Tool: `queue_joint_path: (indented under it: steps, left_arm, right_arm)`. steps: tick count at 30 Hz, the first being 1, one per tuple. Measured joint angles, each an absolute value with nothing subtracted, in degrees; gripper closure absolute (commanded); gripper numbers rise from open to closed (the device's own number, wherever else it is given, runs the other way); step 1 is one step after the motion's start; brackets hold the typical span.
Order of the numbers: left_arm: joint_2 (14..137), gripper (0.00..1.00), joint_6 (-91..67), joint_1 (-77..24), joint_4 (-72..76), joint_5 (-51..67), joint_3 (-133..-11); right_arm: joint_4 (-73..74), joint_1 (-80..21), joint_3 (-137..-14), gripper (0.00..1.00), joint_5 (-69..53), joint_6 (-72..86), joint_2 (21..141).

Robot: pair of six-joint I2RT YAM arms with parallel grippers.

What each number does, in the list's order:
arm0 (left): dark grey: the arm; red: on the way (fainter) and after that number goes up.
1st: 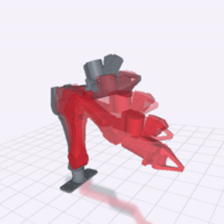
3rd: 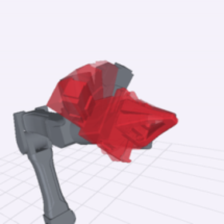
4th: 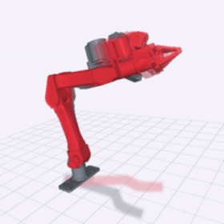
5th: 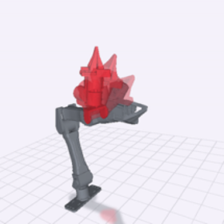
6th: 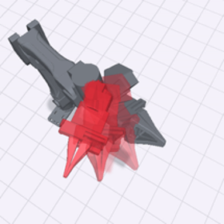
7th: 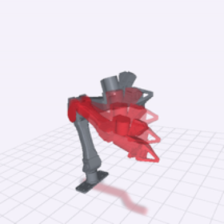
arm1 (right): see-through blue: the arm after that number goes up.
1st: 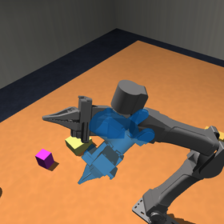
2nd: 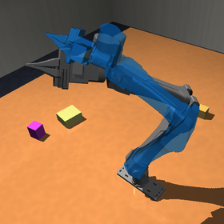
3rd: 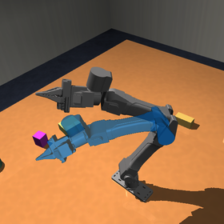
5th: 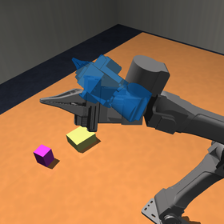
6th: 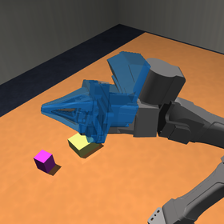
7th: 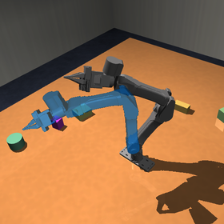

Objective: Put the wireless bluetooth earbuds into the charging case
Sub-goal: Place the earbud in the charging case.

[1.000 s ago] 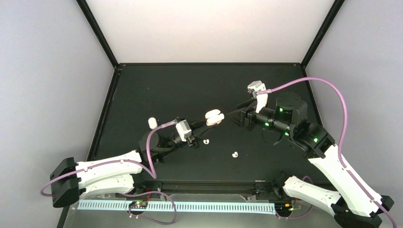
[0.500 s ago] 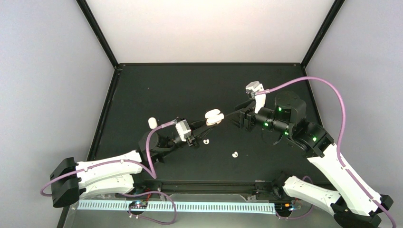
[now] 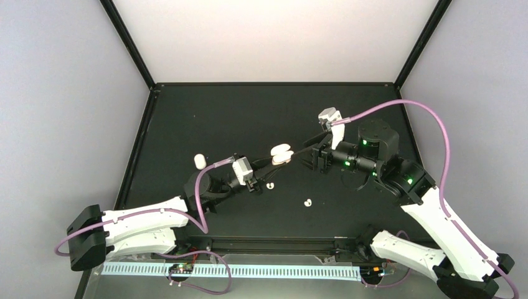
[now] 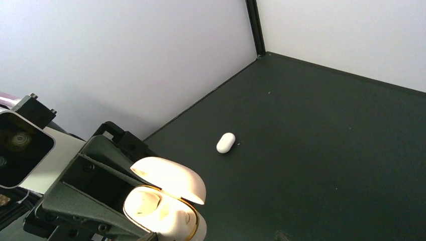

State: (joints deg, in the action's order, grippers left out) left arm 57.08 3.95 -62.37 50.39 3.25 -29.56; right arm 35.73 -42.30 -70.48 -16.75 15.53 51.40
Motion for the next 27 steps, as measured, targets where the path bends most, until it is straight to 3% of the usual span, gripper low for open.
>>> queue_joint_path:
  steps: [27]
  left_arm:
    - [57.2, 0.98, 3.8, -62.4, 50.2, 6.7, -29.6]
  right_arm:
    - [34.4, -42.4, -71.6, 0.38, -20.1, 16.4, 53.0]
